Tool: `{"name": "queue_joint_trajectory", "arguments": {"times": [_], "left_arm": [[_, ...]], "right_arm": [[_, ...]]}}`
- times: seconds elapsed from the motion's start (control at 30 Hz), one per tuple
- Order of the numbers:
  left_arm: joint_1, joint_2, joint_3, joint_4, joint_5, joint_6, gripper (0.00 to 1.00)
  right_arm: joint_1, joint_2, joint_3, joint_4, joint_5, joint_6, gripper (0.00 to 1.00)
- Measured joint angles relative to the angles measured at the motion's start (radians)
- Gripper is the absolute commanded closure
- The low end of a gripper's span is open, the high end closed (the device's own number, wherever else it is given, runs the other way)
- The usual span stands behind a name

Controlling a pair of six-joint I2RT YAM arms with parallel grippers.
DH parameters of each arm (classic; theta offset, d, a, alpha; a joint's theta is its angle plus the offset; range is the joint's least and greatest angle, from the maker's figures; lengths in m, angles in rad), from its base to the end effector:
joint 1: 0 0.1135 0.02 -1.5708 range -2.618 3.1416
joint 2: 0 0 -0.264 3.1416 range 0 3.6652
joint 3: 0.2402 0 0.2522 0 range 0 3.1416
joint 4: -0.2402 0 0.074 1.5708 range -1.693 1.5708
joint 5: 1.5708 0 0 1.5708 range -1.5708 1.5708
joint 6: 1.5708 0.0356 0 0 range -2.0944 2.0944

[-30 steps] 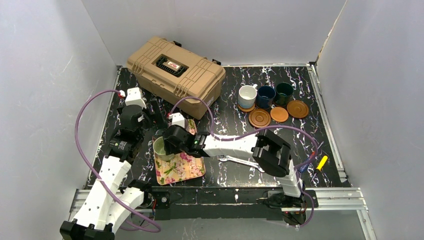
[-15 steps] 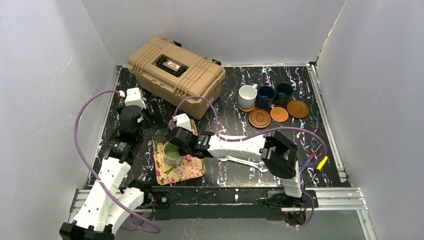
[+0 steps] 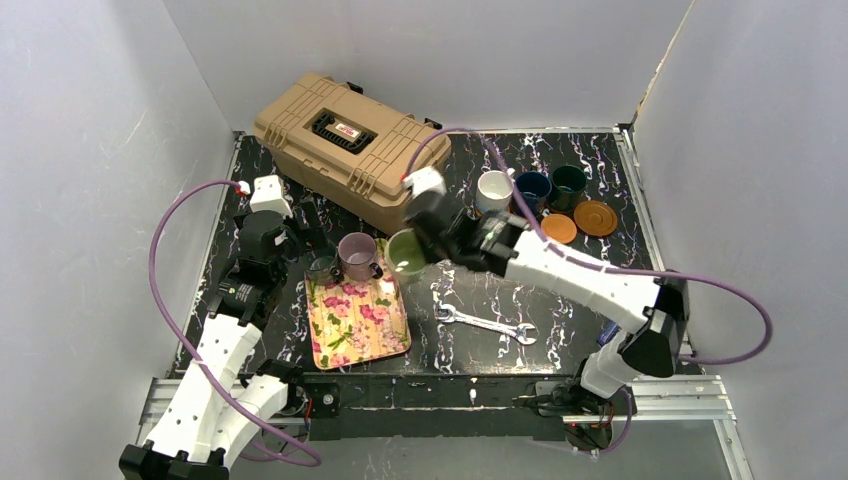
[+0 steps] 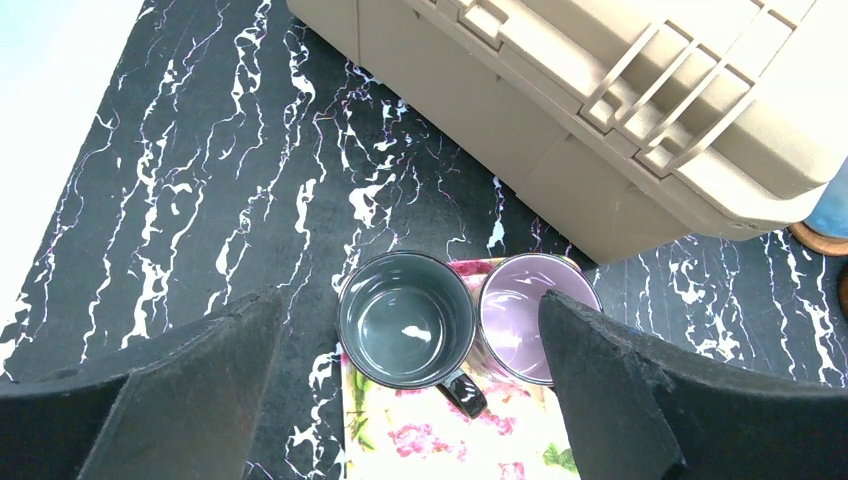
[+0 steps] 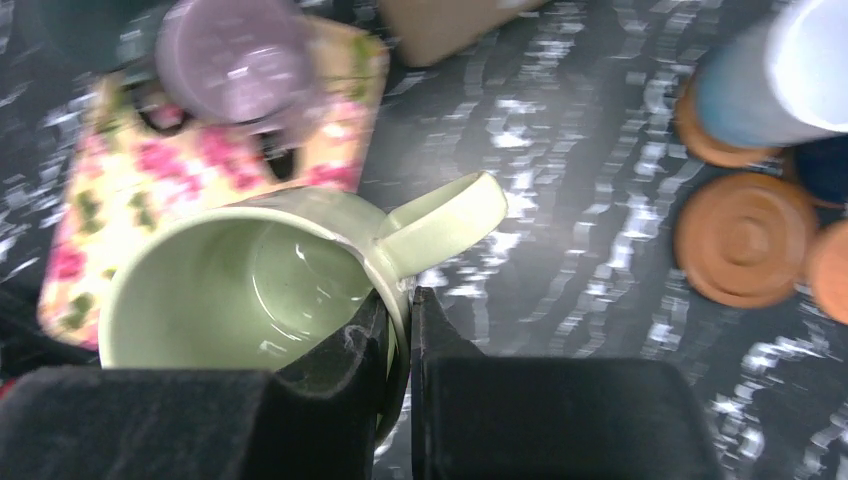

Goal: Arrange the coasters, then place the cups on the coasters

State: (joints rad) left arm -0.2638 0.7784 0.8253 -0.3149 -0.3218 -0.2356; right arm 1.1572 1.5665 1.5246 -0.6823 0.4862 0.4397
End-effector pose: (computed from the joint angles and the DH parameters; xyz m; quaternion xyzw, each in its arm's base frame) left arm 0.1746 -0.0355 0.3417 -0.0860 0.7863 -0.0244 0.6114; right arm 0.1539 0.3093 0.3573 -0.2181 0.8633 0.1324 0.4354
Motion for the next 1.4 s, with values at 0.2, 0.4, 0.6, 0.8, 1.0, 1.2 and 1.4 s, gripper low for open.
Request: {"name": "queue_joint_trajectory", "arguments": {"times": [0.2,0.4,0.6,0.8,1.0,1.2,1.4], "left_arm": [[0.0,0.008,0.0,0.0,0.004,0.0,0.02],[0.0,0.019,0.0,0.0,0.008,0.0,0.02],[0.0,0.019,0.0,0.0,0.009,0.0,0.02],[0.0,0.021,0.0,0.001,0.015,0.0,0.02],[0.0,0.026,0.0,0.001,0.016,0.0,0.02],[0.0,0.03,0.0,0.001,0.018,0.001,0.02],[0.0,0.032,0.0,0.001,0.019,0.001,0.02]], "right_arm": [[-0.329,-0.061,-0.047,-0.063,-0.079,-0.175,0.99],[-0.565,-0.061,-0.102,-0.108,-0.161,-0.302,0.99],[-0.713,-0.058,-0.134,-0.098,-0.244,-0.34,0.99],[-0.79,-0.037,-0.15,-0.043,-0.303,-0.375,0.99],[-0.833,-0.003,-0.171,0.003,-0.339,-0.388,0.99],[-0.853,0.0,-0.219,0.031,-0.333,-0.383,0.99],[-0.863,0.013,-0.254,0.064,-0.332,-0.372,0.99]]}}
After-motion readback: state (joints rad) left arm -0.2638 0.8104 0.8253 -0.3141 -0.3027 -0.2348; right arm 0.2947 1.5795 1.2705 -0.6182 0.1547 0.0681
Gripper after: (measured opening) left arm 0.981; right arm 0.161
